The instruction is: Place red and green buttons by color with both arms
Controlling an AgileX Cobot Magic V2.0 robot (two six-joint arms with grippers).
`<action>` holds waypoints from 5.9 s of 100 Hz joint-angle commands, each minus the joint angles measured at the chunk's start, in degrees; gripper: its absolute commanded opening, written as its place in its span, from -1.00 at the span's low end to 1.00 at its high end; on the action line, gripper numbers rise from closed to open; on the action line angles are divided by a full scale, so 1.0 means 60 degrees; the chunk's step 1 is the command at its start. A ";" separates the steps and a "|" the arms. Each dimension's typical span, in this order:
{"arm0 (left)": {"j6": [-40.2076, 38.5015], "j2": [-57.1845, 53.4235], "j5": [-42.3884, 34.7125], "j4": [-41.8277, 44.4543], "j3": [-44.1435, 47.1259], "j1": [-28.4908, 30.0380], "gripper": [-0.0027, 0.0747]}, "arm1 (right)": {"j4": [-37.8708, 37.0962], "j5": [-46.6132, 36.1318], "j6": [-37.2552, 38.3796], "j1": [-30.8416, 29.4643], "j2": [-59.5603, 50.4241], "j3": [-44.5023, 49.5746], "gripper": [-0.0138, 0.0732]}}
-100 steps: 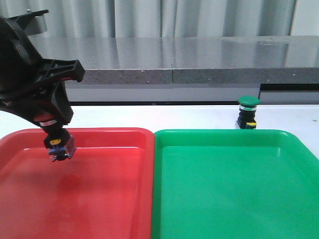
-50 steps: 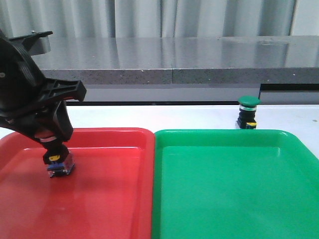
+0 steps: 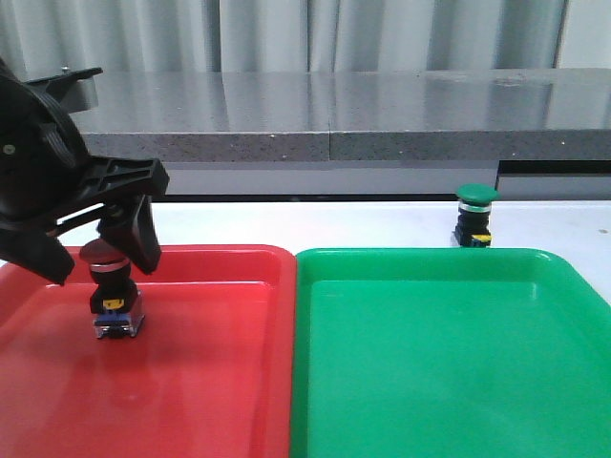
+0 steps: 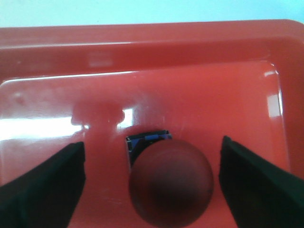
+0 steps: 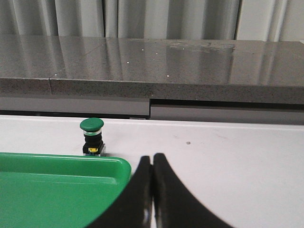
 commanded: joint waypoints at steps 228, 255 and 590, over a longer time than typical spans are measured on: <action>-0.0033 -1.0304 -0.3306 0.2272 0.4657 0.1892 -0.98 | -0.0091 -0.0755 -0.0044 0.0008 -0.0199 -0.0128 -0.84; -0.0033 -1.0304 -0.3525 0.2272 0.4657 0.1892 -0.98 | -0.0091 -0.0755 -0.0044 0.0008 -0.0199 -0.0128 -0.84; -0.0026 -1.6102 -0.4173 0.2667 0.9293 0.2702 -0.98 | 0.0394 0.4010 -0.0044 0.0008 0.2842 -0.5698 -0.84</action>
